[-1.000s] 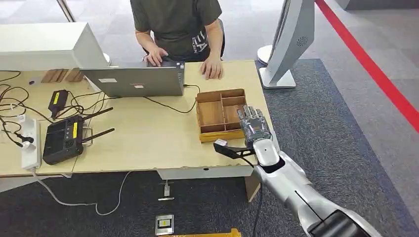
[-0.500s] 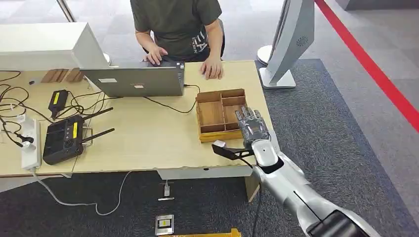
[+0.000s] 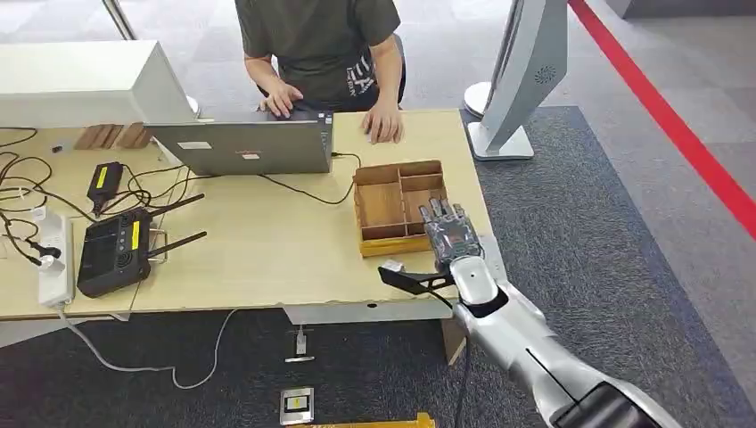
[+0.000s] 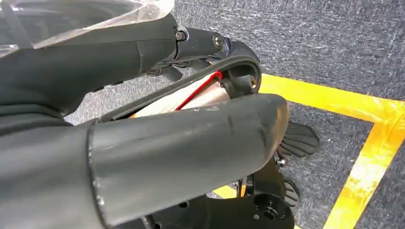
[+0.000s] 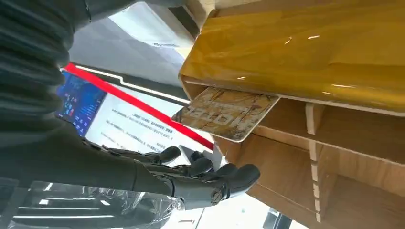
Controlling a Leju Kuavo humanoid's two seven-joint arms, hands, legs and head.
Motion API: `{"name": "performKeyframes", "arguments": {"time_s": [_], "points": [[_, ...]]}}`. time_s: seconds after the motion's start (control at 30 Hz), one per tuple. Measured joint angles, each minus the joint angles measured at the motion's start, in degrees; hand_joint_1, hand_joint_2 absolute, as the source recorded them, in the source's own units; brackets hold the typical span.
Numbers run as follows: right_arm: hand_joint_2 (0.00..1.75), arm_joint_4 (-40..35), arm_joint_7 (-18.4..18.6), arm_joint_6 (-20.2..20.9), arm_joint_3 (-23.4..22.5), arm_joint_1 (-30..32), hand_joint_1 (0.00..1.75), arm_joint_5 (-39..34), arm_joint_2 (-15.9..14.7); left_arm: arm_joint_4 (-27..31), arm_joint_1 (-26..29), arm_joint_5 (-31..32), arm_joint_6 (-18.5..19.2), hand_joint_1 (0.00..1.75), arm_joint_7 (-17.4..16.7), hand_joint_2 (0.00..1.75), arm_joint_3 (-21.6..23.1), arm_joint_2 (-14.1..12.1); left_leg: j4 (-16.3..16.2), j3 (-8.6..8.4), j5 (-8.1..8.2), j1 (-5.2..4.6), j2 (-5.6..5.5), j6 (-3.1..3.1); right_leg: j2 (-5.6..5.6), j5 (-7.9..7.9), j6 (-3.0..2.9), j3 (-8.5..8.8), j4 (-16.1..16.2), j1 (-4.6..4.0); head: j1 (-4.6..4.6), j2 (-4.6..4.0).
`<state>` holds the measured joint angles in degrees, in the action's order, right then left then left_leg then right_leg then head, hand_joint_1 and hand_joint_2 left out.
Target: Pass the card to the sensor for recognition and then transmit it.
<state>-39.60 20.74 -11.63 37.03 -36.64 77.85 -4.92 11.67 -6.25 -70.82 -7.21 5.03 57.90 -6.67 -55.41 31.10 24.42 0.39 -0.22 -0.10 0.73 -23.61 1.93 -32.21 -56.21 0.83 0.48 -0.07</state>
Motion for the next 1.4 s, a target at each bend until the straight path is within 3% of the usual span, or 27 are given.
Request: {"name": "performKeyframes", "arguments": {"time_s": [0.03, 1.07, 1.4], "points": [[1.75, 0.1, -0.1, 0.1, 0.0, 0.0, 1.71, 0.0, 0.1, 0.0, 0.0, 0.0, 0.0, 0.00, 0.0, 0.00, 0.0, 0.0, 0.0, 0.00, 0.00, 0.00, 0.00, 0.00, 0.00, 0.00, 0.00, 0.00, 0.0, 0.00, 0.00, 0.00], [1.75, 2.7, -0.7, 1.0, 1.3, -2.4, 1.75, -0.5, 0.4, 0.0, 0.0, 0.4, 0.0, 0.00, -0.2, 0.00, 0.5, 0.0, 0.0, -0.08, -0.01, 0.00, 0.01, 0.01, 0.00, 0.00, 0.00, 0.07, 0.0, 0.00, 0.00, 0.00], [1.75, 0.9, -0.6, -1.2, 2.0, -3.3, 1.75, 0.6, 0.2, 0.0, 0.0, 0.1, -0.3, 0.00, -0.3, 0.00, 0.5, -0.2, 0.0, -0.04, -0.06, 0.00, 0.02, 0.01, -0.01, 0.08, -0.05, 0.02, 0.0, 0.00, -0.02, 0.00]]}}
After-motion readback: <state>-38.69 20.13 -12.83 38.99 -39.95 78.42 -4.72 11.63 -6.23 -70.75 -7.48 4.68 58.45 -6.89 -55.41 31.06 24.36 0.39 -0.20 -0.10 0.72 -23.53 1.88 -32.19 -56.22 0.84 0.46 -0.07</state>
